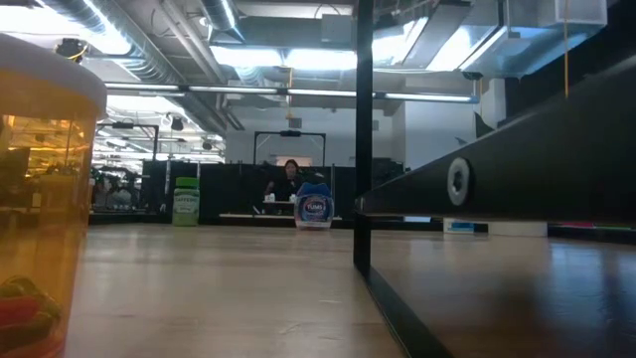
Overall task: Pick and place medicine bottles onto shelf by color
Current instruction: Put the pink pill bottle onto the shelf
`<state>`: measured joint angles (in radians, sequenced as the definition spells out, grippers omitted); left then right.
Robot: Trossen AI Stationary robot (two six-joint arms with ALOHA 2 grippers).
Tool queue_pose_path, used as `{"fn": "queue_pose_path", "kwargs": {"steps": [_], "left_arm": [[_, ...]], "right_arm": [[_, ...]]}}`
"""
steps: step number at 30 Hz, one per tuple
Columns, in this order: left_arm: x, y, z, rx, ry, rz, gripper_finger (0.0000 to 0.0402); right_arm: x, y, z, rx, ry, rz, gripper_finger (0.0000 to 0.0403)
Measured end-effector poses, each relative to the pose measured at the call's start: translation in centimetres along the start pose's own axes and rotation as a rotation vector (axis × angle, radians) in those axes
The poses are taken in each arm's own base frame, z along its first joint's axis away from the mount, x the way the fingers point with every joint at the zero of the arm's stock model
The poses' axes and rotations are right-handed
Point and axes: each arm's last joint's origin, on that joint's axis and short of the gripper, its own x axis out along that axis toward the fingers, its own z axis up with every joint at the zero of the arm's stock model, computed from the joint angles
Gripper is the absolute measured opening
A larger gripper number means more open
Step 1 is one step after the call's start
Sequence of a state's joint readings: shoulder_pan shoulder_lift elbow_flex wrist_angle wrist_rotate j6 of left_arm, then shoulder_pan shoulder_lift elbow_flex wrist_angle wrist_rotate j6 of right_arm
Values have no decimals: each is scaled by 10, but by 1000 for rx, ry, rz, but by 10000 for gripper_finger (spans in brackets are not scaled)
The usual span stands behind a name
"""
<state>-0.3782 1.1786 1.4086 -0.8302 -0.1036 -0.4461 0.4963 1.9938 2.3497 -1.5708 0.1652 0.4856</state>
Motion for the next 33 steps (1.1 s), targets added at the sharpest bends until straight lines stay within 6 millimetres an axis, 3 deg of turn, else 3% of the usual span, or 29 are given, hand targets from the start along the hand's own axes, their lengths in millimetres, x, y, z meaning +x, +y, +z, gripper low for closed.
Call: {"fn": "queue_pose_path", "kwargs": {"steps": [10,15,23,33], "left_arm": [[13,-49,-10,94,-54,-126,143],[21,-68,-14,111,-95,-164,143],[24,-87,-21,112,-117,-198,143],[21,-89,-23,116,-142,-168,144]], "right_arm": [[-37,9,-20,-56,-105,-7,184],[-44,13,-39,-21,-96,-11,184],[-33,5,-84,150,11,-34,184],[0,32,-125,400,39,38,184]]}}
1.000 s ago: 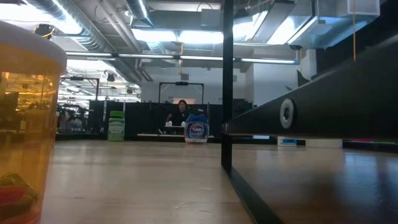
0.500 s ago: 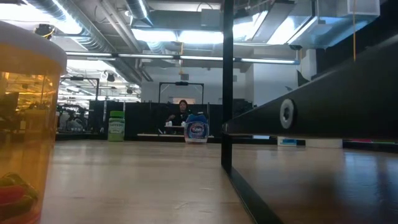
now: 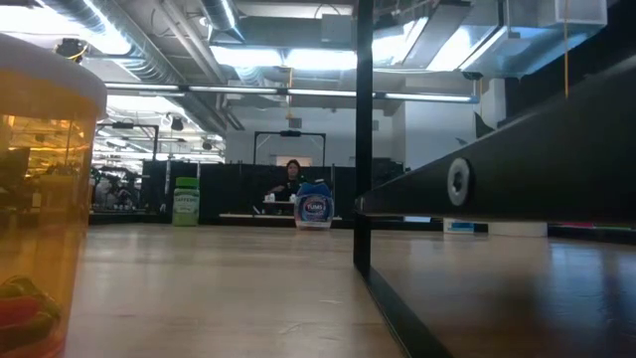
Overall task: Pick and place medicine bottles onto shelf by color
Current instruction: Put the pink pill bottle onto the shelf
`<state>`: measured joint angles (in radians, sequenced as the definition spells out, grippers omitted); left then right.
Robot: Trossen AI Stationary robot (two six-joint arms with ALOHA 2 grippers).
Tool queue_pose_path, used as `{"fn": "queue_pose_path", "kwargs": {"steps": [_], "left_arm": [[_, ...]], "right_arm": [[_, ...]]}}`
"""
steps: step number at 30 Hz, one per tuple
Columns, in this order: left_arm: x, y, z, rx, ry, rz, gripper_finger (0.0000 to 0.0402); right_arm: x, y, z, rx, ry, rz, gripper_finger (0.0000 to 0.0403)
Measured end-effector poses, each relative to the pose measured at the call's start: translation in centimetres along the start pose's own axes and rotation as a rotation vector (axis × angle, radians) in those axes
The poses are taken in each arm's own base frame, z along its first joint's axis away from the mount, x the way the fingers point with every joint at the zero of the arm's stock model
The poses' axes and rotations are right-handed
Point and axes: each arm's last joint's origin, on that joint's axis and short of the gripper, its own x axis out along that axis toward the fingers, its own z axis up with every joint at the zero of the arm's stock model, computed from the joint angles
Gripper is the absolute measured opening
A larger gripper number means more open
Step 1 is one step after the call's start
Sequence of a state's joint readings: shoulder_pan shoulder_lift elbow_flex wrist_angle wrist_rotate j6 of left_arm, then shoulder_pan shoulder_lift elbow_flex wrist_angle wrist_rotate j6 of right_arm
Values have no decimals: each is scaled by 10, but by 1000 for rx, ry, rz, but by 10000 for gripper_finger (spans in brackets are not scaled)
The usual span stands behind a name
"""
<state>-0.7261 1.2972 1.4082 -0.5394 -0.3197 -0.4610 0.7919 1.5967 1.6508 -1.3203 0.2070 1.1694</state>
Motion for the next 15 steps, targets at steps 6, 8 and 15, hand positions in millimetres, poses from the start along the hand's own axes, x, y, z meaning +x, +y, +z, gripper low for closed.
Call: {"fn": "queue_pose_path", "kwargs": {"steps": [6,8,15], "left_arm": [[0,0,0,0,1,-2,144],[0,0,0,1,1,-1,144],[0,0,0,0,0,-2,144]], "right_arm": [[21,14,-22,71,-4,76,184],[26,17,-30,80,0,88,184],[45,19,-57,102,-4,82,184]]}}
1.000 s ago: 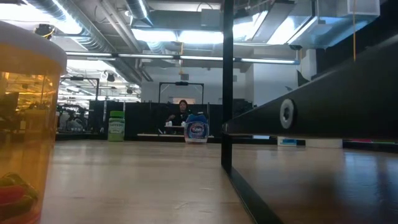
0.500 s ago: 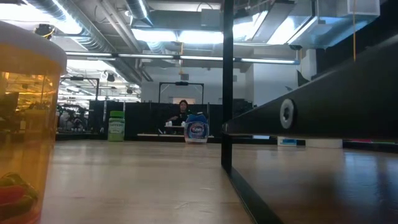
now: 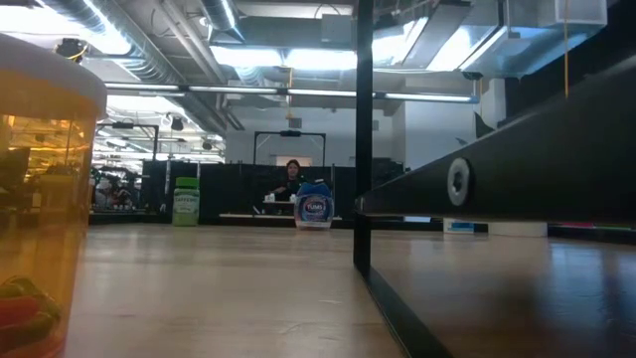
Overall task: Pick and place medicine bottles onto shelf by color
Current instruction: Put the pink pill bottle onto the shelf
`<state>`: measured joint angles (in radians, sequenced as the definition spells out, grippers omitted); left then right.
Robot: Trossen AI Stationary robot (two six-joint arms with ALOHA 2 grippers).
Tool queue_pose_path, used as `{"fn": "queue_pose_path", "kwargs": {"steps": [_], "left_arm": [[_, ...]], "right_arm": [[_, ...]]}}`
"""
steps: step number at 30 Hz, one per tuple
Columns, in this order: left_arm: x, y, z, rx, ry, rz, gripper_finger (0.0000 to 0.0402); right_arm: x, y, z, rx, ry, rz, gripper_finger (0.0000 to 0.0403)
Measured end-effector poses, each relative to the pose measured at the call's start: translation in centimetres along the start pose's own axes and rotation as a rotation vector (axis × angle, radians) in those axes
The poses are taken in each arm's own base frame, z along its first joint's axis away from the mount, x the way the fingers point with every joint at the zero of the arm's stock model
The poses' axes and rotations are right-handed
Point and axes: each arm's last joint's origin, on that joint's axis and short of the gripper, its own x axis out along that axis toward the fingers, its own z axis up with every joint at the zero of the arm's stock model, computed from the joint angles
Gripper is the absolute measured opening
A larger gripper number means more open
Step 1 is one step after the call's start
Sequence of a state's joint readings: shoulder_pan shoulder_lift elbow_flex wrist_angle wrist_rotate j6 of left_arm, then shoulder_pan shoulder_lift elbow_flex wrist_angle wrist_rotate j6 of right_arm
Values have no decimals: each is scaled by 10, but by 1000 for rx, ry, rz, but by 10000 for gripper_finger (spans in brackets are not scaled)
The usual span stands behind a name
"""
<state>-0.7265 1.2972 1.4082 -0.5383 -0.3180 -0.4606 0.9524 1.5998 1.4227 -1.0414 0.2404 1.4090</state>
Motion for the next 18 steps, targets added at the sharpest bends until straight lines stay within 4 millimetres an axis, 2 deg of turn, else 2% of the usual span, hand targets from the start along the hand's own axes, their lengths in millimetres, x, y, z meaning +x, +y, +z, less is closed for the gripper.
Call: {"fn": "queue_pose_path", "kwargs": {"steps": [4,11,18], "left_arm": [[0,0,0,-1,-1,-1,144],[0,0,0,-6,-1,-2,144],[0,0,0,-7,-2,-2,144]], "right_arm": [[16,-2,-11,-17,6,-4,184],[39,-3,-19,-30,23,-14,184],[53,-2,-33,-67,41,-39,184]]}}
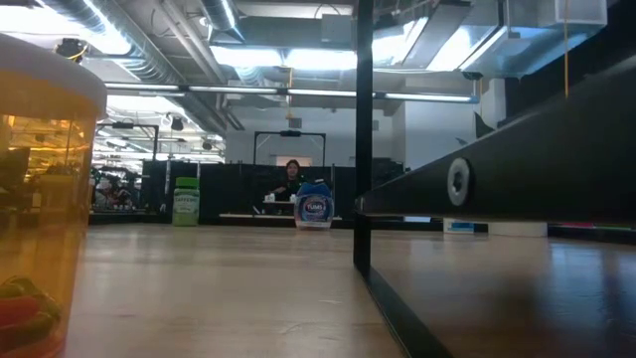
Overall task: Pick and place medicine bottles onto shelf by color
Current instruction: Put the pink pill bottle onto the shelf
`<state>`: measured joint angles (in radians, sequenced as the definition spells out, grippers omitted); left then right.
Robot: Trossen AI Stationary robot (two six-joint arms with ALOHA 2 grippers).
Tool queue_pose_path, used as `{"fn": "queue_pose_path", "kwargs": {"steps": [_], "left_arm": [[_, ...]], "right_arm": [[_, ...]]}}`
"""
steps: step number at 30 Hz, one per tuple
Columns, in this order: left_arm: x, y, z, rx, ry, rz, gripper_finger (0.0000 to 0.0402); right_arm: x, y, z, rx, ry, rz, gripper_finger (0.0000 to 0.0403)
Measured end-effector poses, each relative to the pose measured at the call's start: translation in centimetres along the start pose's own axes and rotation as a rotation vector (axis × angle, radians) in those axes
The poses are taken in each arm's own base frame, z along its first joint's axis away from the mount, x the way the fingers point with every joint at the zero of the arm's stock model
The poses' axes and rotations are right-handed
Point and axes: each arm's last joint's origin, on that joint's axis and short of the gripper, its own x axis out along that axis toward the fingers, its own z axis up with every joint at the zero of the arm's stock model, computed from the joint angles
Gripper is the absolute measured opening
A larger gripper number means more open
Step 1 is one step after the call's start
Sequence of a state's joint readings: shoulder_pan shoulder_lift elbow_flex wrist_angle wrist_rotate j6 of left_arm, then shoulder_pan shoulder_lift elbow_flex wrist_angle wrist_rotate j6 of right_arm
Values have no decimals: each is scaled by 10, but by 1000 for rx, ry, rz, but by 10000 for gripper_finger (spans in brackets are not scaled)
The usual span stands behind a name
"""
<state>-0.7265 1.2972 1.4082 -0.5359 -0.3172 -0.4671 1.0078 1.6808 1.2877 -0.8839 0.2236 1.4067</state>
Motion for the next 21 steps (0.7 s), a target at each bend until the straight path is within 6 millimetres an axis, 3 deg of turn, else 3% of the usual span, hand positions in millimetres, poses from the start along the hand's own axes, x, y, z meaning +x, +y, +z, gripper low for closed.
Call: {"fn": "queue_pose_path", "kwargs": {"steps": [13,21], "left_arm": [[0,0,0,0,1,0,144],[0,0,0,-1,0,1,144]], "right_arm": [[4,1,-1,-53,8,-4,185],[5,1,-2,-58,11,-9,209]]}}
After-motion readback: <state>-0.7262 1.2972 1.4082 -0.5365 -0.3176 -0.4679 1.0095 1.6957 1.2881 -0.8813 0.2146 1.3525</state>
